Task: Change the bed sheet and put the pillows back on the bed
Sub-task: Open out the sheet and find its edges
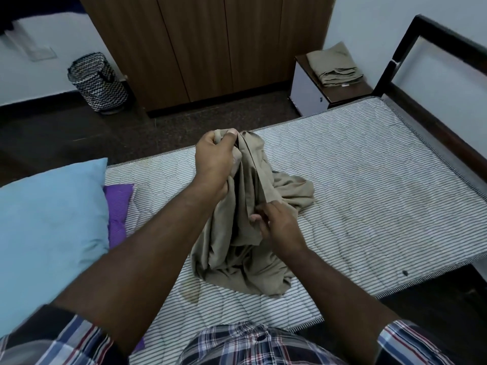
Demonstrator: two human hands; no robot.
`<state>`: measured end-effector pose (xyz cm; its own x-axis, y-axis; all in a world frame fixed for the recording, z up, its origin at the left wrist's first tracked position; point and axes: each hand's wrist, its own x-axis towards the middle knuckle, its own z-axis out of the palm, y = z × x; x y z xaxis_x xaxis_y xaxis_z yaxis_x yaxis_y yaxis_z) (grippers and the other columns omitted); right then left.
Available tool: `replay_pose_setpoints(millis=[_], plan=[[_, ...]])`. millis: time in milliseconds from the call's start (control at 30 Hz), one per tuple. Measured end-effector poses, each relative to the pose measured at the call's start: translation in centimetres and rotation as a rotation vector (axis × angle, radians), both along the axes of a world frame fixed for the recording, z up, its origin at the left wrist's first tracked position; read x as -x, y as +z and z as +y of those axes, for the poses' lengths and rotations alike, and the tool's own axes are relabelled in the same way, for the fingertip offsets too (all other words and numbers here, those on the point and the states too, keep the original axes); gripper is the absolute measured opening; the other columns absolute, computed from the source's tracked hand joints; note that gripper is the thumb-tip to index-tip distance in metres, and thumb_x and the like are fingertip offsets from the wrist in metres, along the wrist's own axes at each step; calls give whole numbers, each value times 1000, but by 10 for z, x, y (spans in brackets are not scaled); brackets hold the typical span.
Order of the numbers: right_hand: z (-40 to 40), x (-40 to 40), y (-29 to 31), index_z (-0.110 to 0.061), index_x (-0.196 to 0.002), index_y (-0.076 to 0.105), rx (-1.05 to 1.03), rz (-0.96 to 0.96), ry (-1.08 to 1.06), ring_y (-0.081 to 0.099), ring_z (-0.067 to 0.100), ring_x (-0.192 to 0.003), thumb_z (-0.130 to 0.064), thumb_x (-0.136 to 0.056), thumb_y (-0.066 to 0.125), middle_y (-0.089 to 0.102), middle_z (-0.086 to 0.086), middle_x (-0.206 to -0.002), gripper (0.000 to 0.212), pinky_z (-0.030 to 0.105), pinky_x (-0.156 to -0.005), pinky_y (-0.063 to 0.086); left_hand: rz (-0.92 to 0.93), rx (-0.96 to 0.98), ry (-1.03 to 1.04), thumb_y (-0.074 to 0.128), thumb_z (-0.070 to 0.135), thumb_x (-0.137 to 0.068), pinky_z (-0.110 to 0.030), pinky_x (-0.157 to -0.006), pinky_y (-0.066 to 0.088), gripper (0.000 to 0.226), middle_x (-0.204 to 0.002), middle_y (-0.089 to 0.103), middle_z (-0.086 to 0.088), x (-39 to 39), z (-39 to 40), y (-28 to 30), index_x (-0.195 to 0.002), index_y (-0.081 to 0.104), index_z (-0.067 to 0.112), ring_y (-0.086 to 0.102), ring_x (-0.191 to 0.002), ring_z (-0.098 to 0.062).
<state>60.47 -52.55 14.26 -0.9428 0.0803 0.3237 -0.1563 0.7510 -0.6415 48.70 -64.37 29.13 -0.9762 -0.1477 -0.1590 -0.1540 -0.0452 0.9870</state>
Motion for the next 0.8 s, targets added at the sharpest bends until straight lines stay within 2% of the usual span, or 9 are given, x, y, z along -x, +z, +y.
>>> replay_pose_setpoints(millis=[100, 167, 267, 333, 400, 500, 633, 733, 800], plan=[[-8, 5, 3, -10, -93, 65, 20, -51, -82, 49, 11, -78, -52, -80, 75, 57, -1, -84, 45, 20, -67, 37, -11, -39, -10, 67, 23, -94, -31, -85, 59, 6, -86, 73, 2, -4, 3, 0, -93, 70, 18, 71, -85, -11], [-11, 7, 5, -9, -89, 63, 10, -69, -112, 49, 13, -77, -34, -75, 81, 56, 1, -83, 34, 23, -68, 40, -3, -44, -16, 67, 22, -94, -29, -83, 59, 6, -85, 72, 3, -6, 5, 1, -91, 69, 17, 70, -83, -9], [-5, 4, 13, -7, -88, 63, 32, -76, -146, 53, 19, -73, -13, -77, 71, 58, 4, -80, 14, 36, -66, 48, 30, -1, 8, 68, 22, -93, -30, -80, 57, 12, -83, 68, 0, -1, -6, 1, -86, 65, 13, 66, -79, -10], [11, -1, 24, -8, -91, 67, 74, -33, -165, 51, 13, -74, -9, -78, 66, 59, 0, -81, 13, 31, -68, 45, 30, 38, 36, 71, 25, -89, -37, -78, 56, 14, -83, 64, -5, 7, -25, 0, -91, 65, 13, 61, -78, -15], [36, -2, 41, -8, -95, 72, 123, 24, -220, 50, 5, -79, -4, -78, 67, 62, -4, -87, 19, 16, -71, 41, -2, 74, 27, 73, 27, -85, -42, -82, 58, 14, -84, 69, -5, 13, -44, -3, -87, 68, 14, 65, -79, -17], [65, 7, 76, -11, -97, 75, 129, 47, -247, 54, 3, -85, 3, -76, 66, 61, -10, -89, 26, 10, -76, 42, -27, 271, -55, 74, 26, -84, -36, -79, 55, 14, -85, 72, -3, 19, -72, -6, -88, 73, 13, 67, -80, -16], [66, 22, 118, -13, -95, 76, 26, 40, -14, 59, 5, -90, 10, -73, 59, 67, -3, -91, 36, 6, -79, 41, 171, 806, -264, 71, 34, -85, -31, -101, 47, 40, -123, 66, 5, 23, -91, -2, -123, 68, 22, 61, -116, -12], [51, 29, 137, -14, -95, 76, -6, -10, 191, 60, 5, -90, 4, -75, 59, 68, -4, -93, 32, 8, -79, 44, 242, 761, -645, 66, 30, -96, -21, -103, 39, 41, -131, 60, 16, 0, -56, 14, -136, 61, 28, 52, -127, -3], [44, 31, 144, -17, -94, 73, 41, -61, 206, 65, 7, -85, 4, -79, 64, 70, -5, -92, 27, 18, -75, 51, 198, 660, -907, 58, 25, -101, -23, -97, 44, 32, -132, 65, 5, -14, -32, 14, -133, 64, 25, 58, -125, -10]])
